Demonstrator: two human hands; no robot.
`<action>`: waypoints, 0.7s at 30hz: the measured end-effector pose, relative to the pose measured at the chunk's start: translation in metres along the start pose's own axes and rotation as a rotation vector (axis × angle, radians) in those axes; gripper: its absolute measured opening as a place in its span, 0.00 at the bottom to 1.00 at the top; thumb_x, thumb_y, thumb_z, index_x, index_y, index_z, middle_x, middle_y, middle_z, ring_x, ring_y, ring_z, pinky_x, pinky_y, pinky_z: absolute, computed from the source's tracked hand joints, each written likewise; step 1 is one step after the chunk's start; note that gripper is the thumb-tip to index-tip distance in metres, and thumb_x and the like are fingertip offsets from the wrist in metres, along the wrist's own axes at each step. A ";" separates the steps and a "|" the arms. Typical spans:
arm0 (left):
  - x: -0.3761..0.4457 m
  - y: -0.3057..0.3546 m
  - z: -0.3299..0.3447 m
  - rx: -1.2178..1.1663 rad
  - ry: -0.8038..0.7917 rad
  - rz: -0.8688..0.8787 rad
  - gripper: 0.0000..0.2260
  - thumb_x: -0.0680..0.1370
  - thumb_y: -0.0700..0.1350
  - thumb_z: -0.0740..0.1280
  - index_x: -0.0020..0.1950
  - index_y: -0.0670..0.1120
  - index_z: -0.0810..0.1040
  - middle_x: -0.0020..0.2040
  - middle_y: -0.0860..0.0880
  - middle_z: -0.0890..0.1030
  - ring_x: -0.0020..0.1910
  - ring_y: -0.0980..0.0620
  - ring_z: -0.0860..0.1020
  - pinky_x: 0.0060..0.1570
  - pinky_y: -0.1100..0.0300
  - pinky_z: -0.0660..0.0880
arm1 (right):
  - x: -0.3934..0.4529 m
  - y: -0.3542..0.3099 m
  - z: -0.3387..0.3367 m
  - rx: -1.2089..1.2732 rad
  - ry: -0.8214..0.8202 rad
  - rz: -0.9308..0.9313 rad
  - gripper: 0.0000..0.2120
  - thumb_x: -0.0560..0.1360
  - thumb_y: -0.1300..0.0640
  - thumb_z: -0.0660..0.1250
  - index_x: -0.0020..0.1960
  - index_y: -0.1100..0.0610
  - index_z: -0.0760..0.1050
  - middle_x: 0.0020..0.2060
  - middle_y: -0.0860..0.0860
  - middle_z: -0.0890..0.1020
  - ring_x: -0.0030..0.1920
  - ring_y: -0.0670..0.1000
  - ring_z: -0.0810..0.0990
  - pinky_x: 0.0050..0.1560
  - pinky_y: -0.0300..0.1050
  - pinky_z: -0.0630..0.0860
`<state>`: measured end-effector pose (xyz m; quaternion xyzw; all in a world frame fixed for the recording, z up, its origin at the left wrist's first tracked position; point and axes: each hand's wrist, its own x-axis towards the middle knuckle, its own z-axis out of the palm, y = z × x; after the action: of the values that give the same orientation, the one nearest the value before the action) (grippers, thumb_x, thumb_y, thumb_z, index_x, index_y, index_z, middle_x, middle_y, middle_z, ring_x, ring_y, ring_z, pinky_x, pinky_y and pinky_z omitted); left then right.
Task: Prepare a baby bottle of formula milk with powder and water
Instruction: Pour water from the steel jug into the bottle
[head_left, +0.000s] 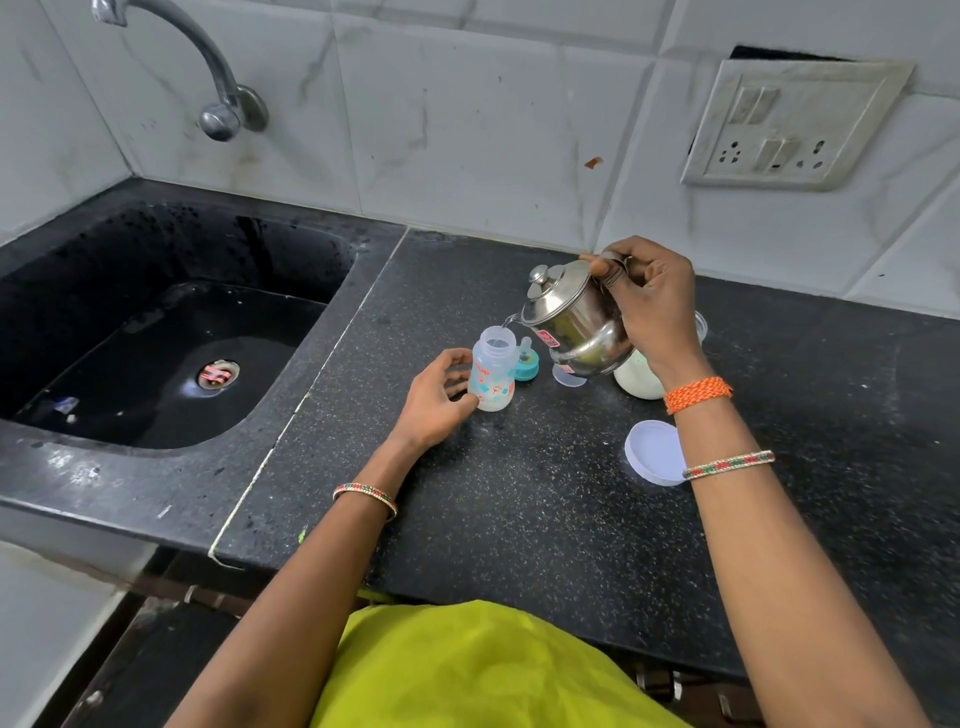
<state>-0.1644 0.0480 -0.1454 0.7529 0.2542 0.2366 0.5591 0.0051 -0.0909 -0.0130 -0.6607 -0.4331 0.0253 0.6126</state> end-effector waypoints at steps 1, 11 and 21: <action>0.000 0.000 0.000 0.001 0.000 0.001 0.22 0.74 0.34 0.67 0.67 0.44 0.69 0.60 0.53 0.73 0.59 0.57 0.74 0.48 0.76 0.72 | 0.000 0.000 0.000 -0.001 0.000 0.001 0.07 0.74 0.59 0.70 0.40 0.48 0.77 0.36 0.39 0.84 0.49 0.47 0.84 0.51 0.43 0.80; -0.001 0.000 0.000 0.005 -0.023 -0.006 0.27 0.72 0.35 0.70 0.70 0.43 0.66 0.62 0.50 0.74 0.62 0.52 0.75 0.60 0.66 0.72 | -0.002 0.000 -0.001 0.003 0.010 0.002 0.07 0.74 0.60 0.70 0.41 0.49 0.77 0.36 0.38 0.84 0.47 0.44 0.84 0.50 0.40 0.79; 0.008 -0.002 0.008 0.043 0.008 0.010 0.39 0.62 0.51 0.81 0.64 0.48 0.61 0.59 0.50 0.71 0.61 0.51 0.73 0.63 0.57 0.72 | -0.002 -0.003 0.003 -0.016 -0.006 0.006 0.08 0.74 0.60 0.71 0.40 0.48 0.77 0.35 0.38 0.84 0.45 0.42 0.84 0.48 0.38 0.78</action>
<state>-0.1539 0.0478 -0.1493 0.7652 0.2577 0.2366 0.5404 0.0005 -0.0904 -0.0128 -0.6667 -0.4331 0.0257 0.6060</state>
